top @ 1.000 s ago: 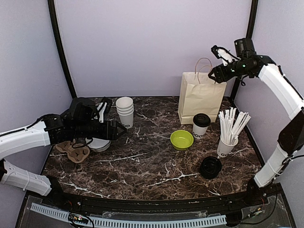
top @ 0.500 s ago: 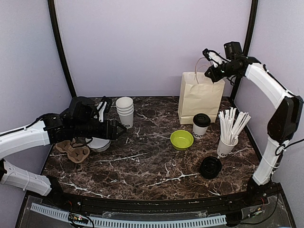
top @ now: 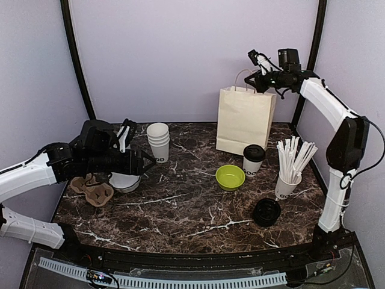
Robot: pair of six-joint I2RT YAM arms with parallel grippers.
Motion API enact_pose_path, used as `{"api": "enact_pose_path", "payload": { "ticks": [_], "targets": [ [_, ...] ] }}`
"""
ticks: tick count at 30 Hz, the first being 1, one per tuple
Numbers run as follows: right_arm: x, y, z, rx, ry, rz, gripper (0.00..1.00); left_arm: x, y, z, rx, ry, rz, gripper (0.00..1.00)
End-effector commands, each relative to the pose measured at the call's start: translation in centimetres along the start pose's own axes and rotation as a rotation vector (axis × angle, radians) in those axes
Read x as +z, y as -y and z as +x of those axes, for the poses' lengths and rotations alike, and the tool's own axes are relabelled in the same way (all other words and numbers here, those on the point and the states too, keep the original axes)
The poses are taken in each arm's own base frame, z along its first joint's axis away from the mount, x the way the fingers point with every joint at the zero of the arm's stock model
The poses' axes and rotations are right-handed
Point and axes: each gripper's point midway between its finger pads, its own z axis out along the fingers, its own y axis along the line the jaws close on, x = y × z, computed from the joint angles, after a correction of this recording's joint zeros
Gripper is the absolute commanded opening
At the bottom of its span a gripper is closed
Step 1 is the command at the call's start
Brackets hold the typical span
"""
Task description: Pack the takeout coffee
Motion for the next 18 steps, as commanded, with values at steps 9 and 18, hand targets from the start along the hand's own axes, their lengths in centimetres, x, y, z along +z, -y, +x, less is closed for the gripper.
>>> {"api": "enact_pose_path", "payload": {
  "ticks": [9,18],
  "targets": [
    [0.6,-5.8,-5.9,-0.206,0.137,-0.068,0.0,-2.8,-0.6,-1.5,-0.012,0.072,-0.042,0.7],
    [-3.5,-8.8,-12.2,-0.391,0.223,-0.011,0.0,-3.9,-0.7,-2.6,-0.005,0.103,-0.066,0.7]
  ]
}}
